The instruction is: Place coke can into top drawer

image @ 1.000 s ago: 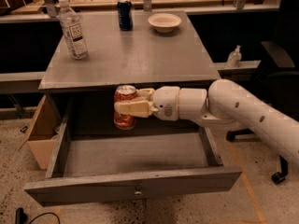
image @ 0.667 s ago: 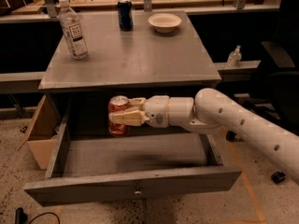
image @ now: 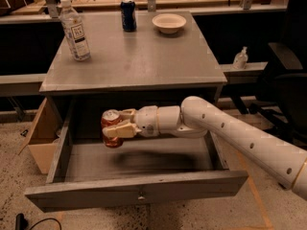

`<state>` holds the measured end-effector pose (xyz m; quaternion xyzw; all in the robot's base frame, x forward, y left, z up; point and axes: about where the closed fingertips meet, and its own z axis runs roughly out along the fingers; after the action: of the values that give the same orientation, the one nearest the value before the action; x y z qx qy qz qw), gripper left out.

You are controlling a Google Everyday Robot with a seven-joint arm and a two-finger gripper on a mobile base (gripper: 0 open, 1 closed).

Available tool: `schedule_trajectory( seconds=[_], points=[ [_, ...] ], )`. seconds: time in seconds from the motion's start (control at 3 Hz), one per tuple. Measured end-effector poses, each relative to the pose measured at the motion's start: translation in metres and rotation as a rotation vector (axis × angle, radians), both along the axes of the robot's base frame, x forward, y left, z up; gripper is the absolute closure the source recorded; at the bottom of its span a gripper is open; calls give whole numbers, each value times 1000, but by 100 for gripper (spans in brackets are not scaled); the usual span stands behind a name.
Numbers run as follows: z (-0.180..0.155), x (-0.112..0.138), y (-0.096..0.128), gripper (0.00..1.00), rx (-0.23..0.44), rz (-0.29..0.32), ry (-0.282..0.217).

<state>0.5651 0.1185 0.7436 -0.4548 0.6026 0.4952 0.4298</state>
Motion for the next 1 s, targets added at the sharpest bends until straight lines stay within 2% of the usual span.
schedule_trajectory(
  seconds=[0.33,0.67,1.0],
  points=[
    [-24,-4,20,100,-40,38,-49],
    [-52,-9,32,84,-78,24,-70],
    [-79,-13,36,61,-111,-9,-71]
  ],
)
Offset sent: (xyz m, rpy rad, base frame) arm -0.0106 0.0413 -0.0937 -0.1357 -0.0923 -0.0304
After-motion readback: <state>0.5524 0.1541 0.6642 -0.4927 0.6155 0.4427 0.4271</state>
